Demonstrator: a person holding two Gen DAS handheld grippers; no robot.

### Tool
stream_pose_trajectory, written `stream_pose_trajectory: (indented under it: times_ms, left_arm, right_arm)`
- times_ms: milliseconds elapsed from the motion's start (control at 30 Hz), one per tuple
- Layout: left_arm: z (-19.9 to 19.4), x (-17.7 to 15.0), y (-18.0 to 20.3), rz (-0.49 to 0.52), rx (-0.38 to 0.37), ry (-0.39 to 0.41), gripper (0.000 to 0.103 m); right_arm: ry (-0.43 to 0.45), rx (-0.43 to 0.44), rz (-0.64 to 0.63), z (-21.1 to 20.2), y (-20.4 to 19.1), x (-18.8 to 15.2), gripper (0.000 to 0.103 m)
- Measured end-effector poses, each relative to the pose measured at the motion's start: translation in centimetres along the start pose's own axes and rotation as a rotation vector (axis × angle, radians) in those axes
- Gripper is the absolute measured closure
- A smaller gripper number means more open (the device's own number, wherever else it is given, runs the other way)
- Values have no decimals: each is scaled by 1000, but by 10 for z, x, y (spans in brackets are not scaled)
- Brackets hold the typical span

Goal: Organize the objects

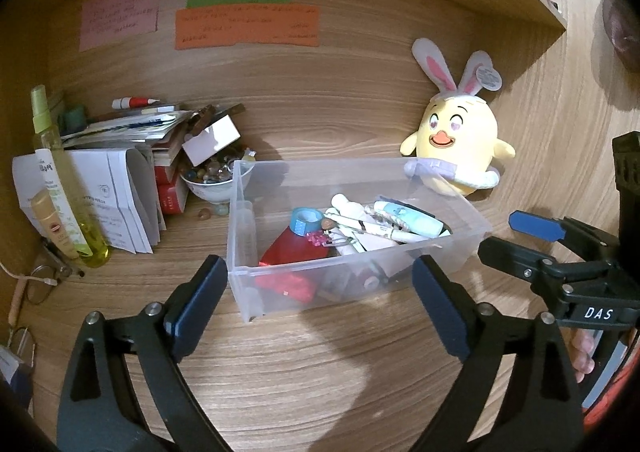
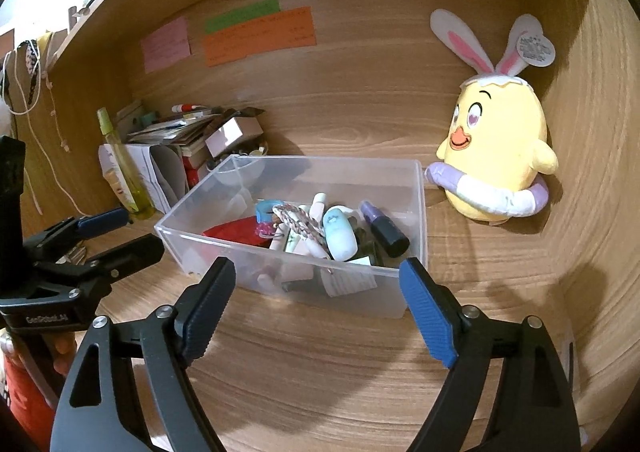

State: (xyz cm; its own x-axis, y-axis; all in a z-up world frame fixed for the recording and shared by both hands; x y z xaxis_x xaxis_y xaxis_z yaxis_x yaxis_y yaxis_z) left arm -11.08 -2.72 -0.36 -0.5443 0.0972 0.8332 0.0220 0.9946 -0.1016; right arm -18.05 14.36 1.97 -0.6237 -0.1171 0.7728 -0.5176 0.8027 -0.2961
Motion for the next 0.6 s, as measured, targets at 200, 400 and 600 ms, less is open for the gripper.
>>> stream_pose_trajectory:
  times_ms: [200,400,600]
  left_arm:
    - [0,-1,2,2,0,0,7]
    - [2,-1,3,-1,-6,-6,7]
    - [3,-1,3,-4,-9,-7,7]
  right_arm:
    - [0,0,-2,0,1,0,21]
    - [0,-1,-1,0,1,0,20]
    - [-4,0,-3,0,0,-1,20]
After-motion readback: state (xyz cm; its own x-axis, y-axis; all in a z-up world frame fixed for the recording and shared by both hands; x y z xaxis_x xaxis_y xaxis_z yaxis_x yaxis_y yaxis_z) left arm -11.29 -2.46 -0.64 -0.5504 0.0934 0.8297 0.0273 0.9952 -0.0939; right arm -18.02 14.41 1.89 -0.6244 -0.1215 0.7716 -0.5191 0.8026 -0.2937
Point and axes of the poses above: each gripper's, at about its wrist camera, not at the fingertips, and z roughly the way its jaws point, y to its right, x to its top, the point moved 4 cm from there along z, roughly the way its jaws point, and after that the axes turned 13 degrees about z, right-handed, at the moved point
